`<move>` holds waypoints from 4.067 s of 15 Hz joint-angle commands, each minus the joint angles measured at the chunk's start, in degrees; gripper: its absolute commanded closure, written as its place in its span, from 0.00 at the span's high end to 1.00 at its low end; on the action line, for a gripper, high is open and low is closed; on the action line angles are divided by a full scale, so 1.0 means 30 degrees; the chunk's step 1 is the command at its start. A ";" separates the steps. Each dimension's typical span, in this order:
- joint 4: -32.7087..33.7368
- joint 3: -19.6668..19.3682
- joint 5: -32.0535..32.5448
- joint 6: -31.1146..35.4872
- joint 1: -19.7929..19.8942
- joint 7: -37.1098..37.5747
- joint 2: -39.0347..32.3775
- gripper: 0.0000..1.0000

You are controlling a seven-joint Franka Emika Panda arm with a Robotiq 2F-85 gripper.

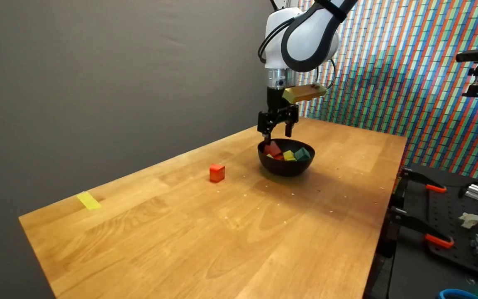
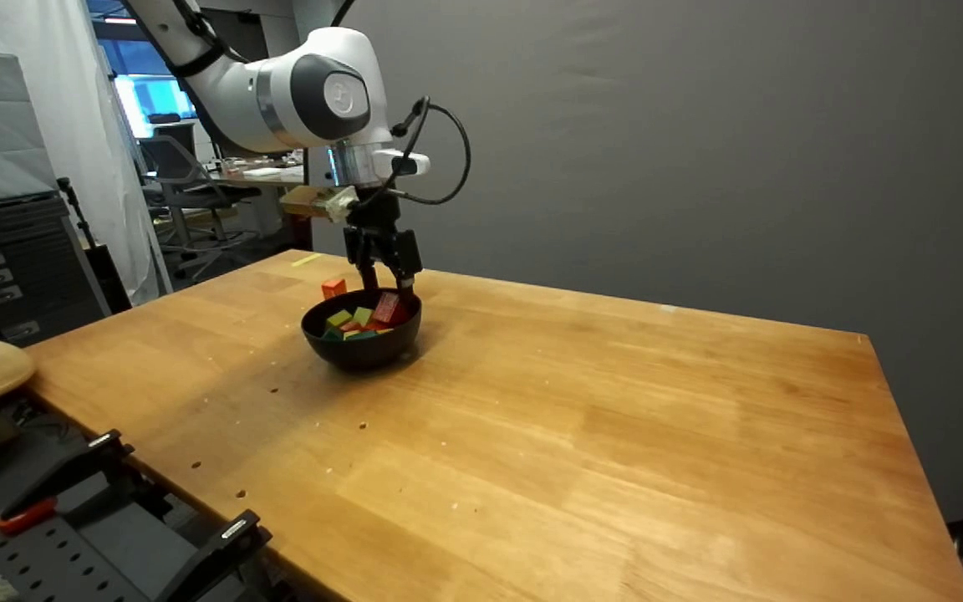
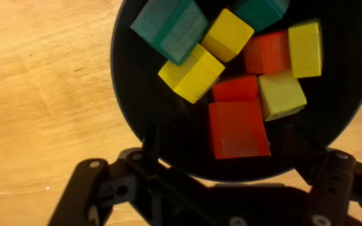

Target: Remove all the objects in the black bowl and put them on the table

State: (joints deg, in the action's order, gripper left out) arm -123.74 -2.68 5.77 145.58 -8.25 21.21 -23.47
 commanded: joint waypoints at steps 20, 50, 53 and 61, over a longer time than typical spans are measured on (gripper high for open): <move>0.1704 0.0396 -0.1903 0.0677 0.0811 -0.1781 -0.2265 0.42; -0.6438 -0.1294 -0.2070 1.0378 0.3715 -0.2021 0.0056 0.72; -0.6699 -0.1580 -0.2232 1.0048 0.3102 -0.2621 0.0534 0.94; -0.6927 -1.2749 0.8292 0.6781 -0.6431 0.2113 0.5651 1.00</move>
State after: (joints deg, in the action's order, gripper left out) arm -143.56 -30.14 19.44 171.85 -17.52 22.03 -14.88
